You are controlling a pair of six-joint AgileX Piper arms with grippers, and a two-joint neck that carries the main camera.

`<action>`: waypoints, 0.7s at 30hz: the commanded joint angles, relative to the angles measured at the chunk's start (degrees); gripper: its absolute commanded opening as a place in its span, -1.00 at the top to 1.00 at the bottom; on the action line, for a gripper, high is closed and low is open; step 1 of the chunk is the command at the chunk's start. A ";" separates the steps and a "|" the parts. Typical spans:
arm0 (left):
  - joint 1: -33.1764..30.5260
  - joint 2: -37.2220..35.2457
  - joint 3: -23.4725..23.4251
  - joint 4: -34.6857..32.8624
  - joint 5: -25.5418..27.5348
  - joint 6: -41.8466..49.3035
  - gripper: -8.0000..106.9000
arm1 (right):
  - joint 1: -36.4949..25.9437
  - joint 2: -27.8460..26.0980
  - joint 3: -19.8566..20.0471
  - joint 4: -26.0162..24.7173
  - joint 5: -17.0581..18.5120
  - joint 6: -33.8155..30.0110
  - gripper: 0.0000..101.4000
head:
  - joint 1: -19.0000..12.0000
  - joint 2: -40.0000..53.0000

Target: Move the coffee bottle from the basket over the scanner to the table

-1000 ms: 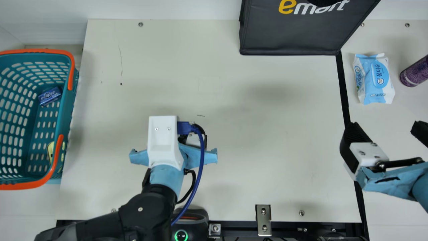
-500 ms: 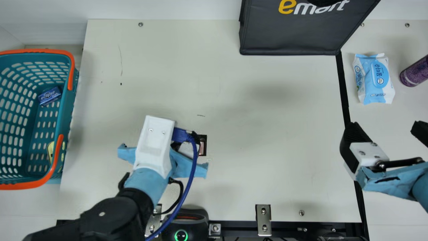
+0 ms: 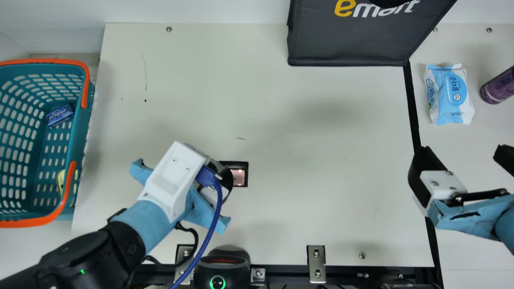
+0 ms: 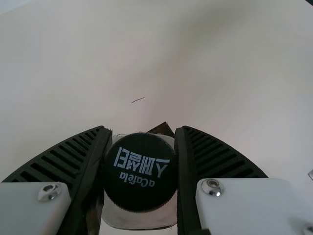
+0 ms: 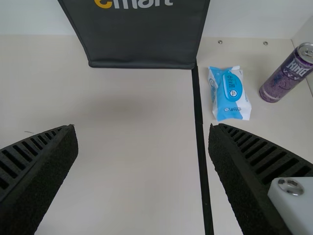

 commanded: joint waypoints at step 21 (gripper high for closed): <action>17.01 -5.92 -1.05 -40.68 -2.02 57.49 1.00 | 0.00 0.00 0.00 0.00 0.00 0.00 -0.87 | -1.75 0.00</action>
